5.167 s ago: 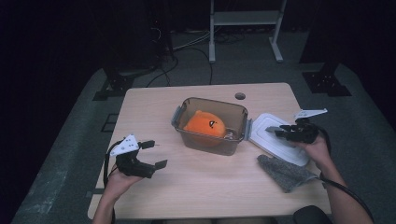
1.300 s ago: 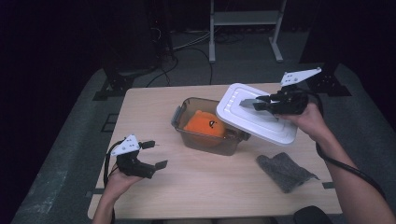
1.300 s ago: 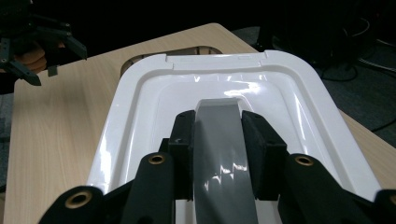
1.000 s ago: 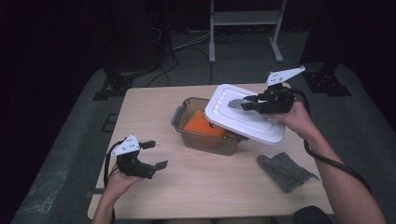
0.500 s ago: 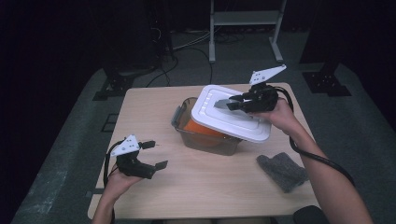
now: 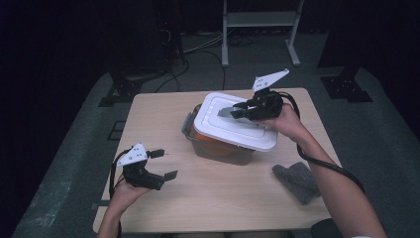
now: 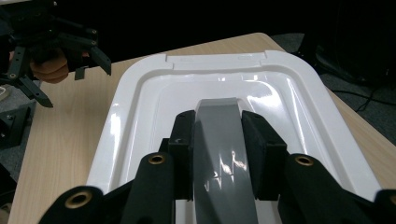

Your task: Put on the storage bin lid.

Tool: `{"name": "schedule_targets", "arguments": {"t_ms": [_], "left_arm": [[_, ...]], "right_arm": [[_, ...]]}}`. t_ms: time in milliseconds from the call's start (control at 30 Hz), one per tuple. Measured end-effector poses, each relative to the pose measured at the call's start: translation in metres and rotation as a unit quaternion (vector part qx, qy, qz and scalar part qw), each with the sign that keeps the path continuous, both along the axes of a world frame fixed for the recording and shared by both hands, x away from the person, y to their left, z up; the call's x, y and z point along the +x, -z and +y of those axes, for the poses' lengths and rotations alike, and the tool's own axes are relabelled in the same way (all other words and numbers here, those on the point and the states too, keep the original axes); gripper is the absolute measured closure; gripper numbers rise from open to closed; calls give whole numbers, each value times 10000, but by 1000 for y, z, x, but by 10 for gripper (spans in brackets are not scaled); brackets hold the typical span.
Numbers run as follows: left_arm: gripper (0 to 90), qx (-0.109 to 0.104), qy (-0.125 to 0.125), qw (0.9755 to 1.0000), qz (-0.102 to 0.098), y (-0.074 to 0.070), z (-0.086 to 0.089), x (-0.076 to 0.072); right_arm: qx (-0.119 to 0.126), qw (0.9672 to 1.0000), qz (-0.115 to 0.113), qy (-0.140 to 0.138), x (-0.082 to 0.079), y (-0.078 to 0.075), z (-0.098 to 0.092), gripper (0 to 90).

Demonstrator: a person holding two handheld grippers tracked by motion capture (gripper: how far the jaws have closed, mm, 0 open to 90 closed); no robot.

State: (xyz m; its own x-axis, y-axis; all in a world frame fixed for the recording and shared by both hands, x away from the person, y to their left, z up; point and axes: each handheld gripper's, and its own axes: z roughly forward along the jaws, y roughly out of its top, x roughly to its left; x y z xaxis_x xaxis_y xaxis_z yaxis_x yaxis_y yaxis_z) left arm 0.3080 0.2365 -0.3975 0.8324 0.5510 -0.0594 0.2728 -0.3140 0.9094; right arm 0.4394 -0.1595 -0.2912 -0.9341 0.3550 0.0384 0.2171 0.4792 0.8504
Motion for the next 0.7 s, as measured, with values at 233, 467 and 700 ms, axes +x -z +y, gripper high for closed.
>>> {"name": "schedule_targets", "arguments": {"t_ms": [233,467,700], "left_arm": [[68,3,1,10000,-2,0,-1,0],[68,-4,-6,10000,-10,-1,1,-1],[68,-9,-10,10000,-21,-1,2,-1]], "right_arm": [[25,9999,14,-147,2,5,12,657],[57,9997,52,-239,5,12,22,657],[34,9996,70,-277,10,18,29,657]]}}
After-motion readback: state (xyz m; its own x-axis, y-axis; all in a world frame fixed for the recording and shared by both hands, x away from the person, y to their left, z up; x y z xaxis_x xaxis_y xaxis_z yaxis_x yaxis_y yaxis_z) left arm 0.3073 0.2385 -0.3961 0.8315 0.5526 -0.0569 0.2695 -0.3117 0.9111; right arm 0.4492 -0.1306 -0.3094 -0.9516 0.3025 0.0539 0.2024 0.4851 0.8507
